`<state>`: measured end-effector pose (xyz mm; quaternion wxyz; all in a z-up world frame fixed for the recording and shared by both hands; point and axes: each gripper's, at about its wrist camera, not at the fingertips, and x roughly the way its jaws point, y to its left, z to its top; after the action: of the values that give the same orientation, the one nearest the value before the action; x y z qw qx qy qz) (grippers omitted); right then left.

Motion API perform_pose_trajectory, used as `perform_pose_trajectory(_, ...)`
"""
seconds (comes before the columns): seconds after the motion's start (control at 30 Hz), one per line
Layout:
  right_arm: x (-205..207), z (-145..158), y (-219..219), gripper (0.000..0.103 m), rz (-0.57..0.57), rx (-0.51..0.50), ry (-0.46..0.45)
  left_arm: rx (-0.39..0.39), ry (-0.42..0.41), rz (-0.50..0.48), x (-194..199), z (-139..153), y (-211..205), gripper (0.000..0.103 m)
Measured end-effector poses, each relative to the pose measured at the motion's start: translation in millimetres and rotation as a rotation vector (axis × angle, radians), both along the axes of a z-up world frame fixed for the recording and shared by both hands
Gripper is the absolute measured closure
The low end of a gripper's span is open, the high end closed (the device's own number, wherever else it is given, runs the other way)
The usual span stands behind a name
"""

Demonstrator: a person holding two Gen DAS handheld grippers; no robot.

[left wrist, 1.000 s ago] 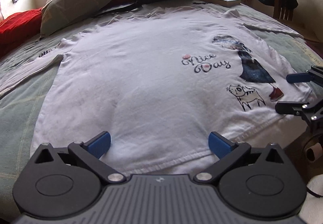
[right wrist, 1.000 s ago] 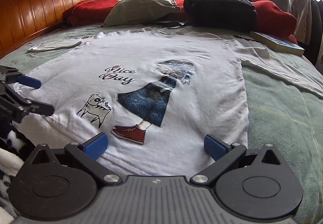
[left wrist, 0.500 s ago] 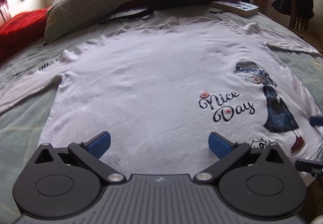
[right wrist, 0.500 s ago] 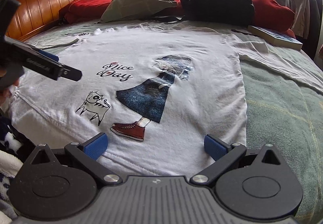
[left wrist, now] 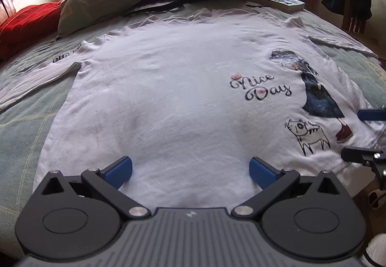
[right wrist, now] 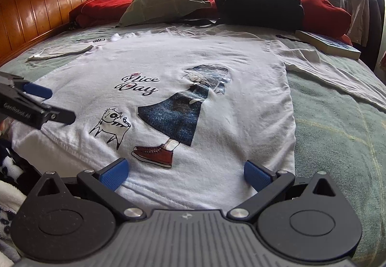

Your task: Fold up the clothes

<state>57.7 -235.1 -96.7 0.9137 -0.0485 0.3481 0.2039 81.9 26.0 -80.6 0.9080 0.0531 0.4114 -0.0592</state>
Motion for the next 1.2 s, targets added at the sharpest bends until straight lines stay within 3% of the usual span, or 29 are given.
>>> perform_pose_trajectory(0.33, 3.6, 12.9, -0.5, 0.0, -0.023, 0.008, 0.023, -0.016, 0.0, -0.005, -18.2, 16.3, 10.6, 0.001)
perform_pose_trajectory(0.53, 31.3, 56.4, -4.3, 0.0, -0.063, 0.153, -0.022, -0.057, -0.033, -0.02, 23.9, 34.9, 26.1, 0.001)
perform_pose_trajectory(0.7, 76.7, 71.0, 7.9, 0.0, -0.063, 0.232, 0.023, -0.149, 0.007, 0.013, 55.9, 17.6, 45.2, 0.001)
perform_pose_trajectory(0.77, 95.0, 69.8, 16.2, 0.0, -0.066, 0.229, 0.04, -0.152, 0.035, 0.034, 55.1, 5.9, 52.6, 0.001)
perform_pose_trajectory(0.9, 127.3, 55.9, 29.7, 0.0, -0.104, 0.163, 0.098, -0.152, 0.008, 0.024, 33.4, 0.9, 61.1, 0.001)
perform_pose_trajectory(1.03, 148.4, 32.1, 27.4, 0.0, -0.163, 0.118, 0.19, -0.131, 0.046, 0.001, 24.3, 10.7, 62.3, 0.001)
perform_pose_trajectory(1.1, 151.4, 25.9, 26.0, 0.0, -0.178, 0.105, 0.203, -0.145, 0.053, -0.016, 30.6, 20.2, 64.3, 0.001)
perform_pose_trajectory(1.2, 151.9, 34.5, 26.5, 0.0, -0.169, 0.102, 0.17, -0.152, -0.003, -0.059, 52.5, 37.5, 64.0, 0.001)
